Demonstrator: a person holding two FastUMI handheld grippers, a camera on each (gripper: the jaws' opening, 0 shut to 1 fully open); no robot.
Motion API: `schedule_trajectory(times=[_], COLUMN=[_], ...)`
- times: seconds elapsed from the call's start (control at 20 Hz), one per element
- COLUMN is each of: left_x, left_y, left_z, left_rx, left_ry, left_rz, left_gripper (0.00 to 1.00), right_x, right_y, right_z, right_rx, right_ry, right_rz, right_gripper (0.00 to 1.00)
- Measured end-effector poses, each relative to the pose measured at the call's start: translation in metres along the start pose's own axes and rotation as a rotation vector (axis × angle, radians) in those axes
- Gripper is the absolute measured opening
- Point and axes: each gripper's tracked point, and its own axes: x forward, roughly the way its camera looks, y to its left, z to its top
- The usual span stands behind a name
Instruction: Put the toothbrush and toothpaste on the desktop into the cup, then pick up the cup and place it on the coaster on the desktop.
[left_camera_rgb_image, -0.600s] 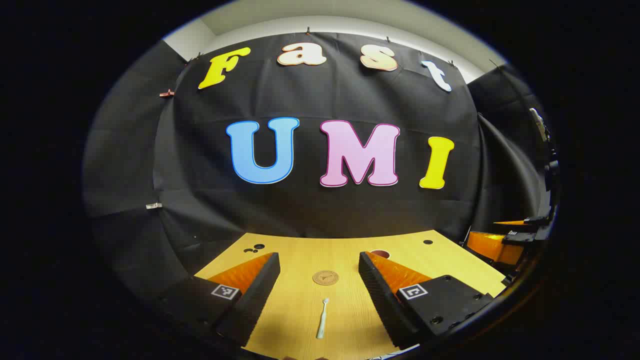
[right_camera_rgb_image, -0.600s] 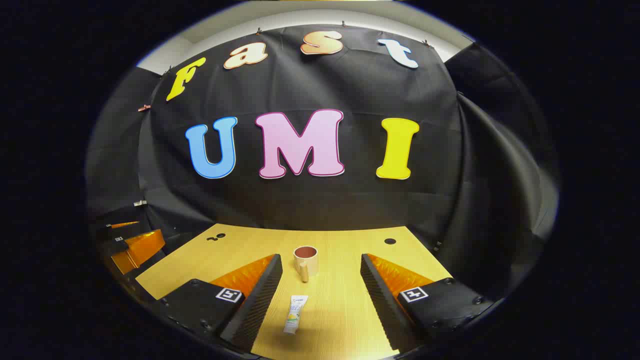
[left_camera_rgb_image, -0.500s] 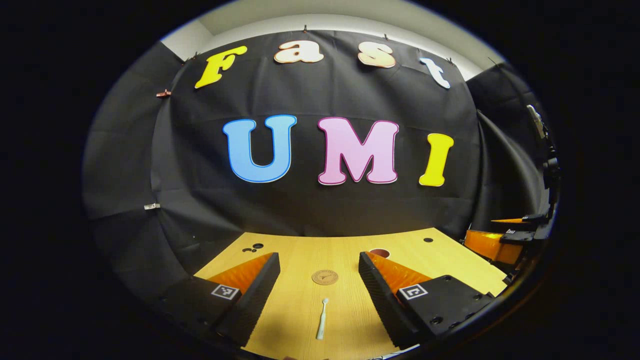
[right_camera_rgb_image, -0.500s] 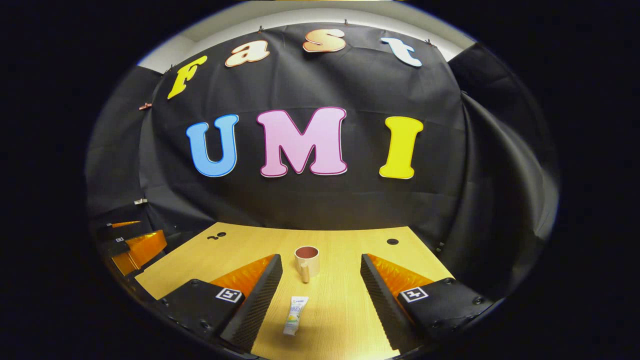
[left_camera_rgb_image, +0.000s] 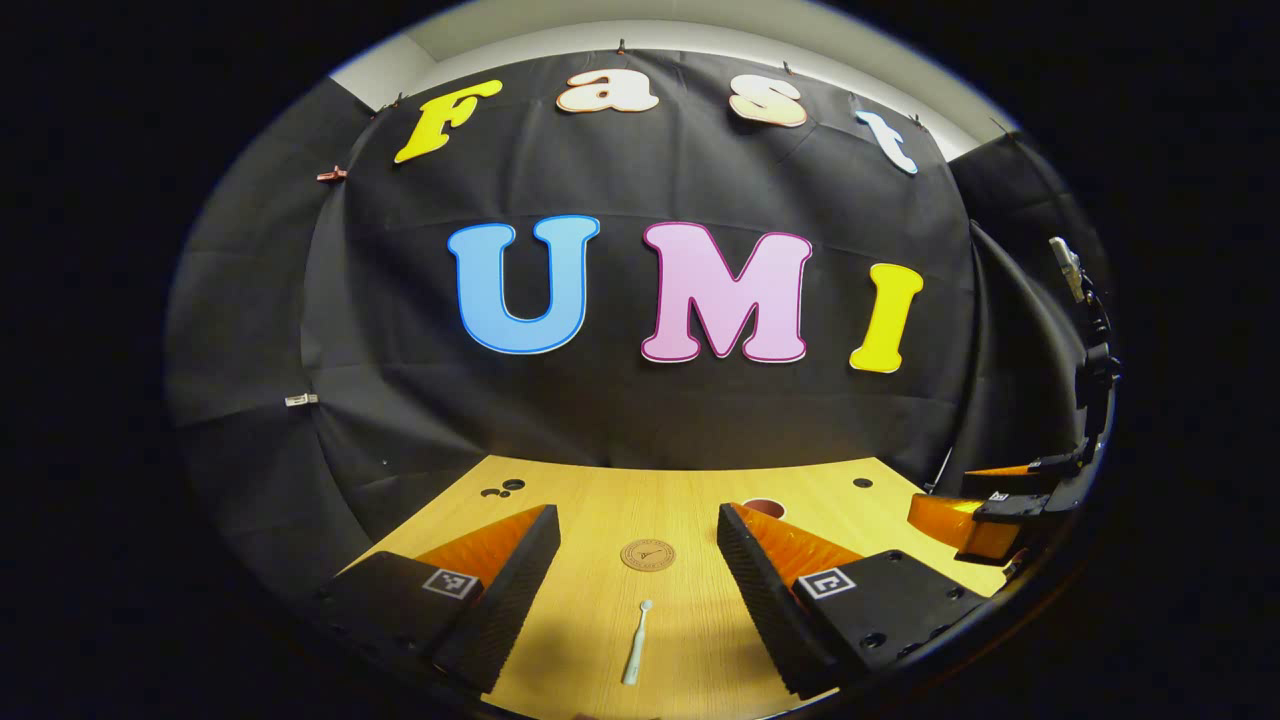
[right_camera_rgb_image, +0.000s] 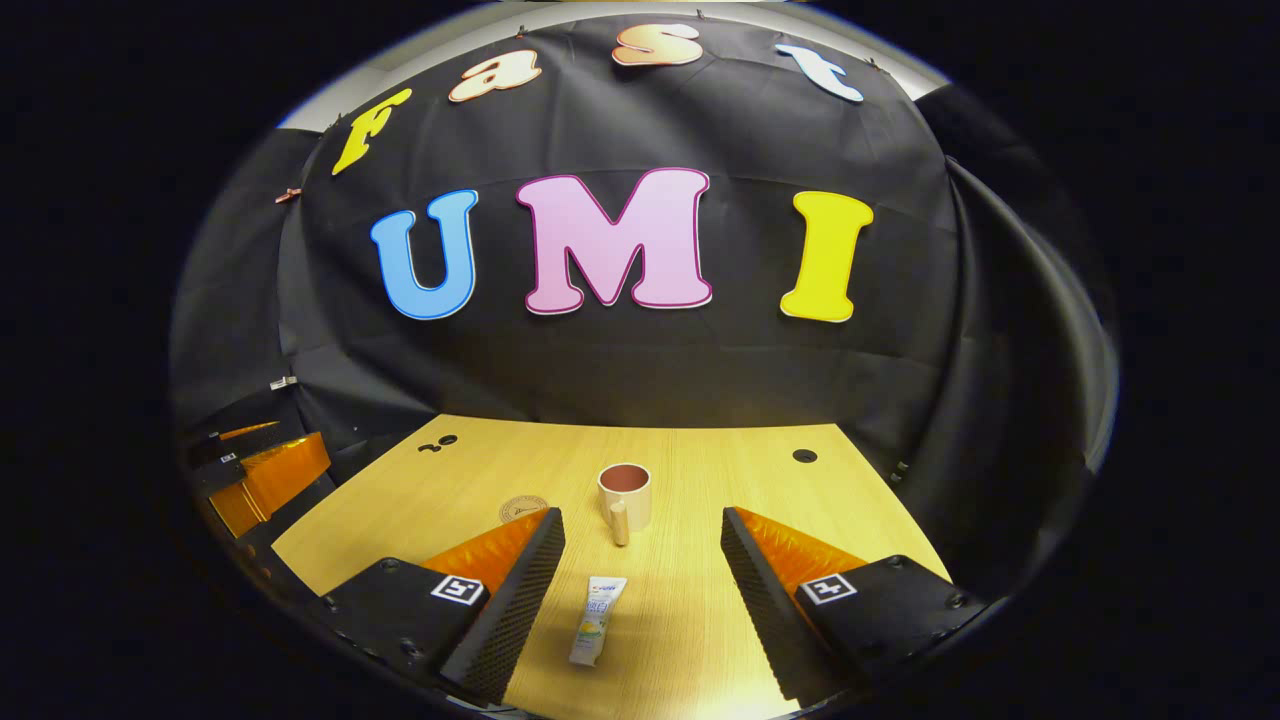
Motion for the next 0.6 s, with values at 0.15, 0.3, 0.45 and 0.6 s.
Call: schedule_trajectory(times=[0.15,0.3,0.45,0.6], left_x=[0.002,0.004,0.006,0.006], left_y=[-0.002,-0.002,-0.003,0.001], left_z=[0.0,-0.002,-0.006,-0.008], left_rx=[0.01,0.016,0.018,0.025], left_ry=[-0.005,0.0,0.008,0.012], left_rz=[-0.003,-0.004,-0.008,0.002], left_gripper=[1.0,1.0,1.0,1.0], right_x=[0.005,0.007,0.012,0.023], right_y=[0.002,0.004,0.006,0.013], right_z=[-0.002,-0.002,-0.008,-0.016], right_rx=[-0.001,0.0,0.008,0.031], right_ry=[0.011,0.015,0.038,0.083], right_rz=[0.008,0.014,0.021,0.055], right_gripper=[0.98,0.98,0.98,0.98])
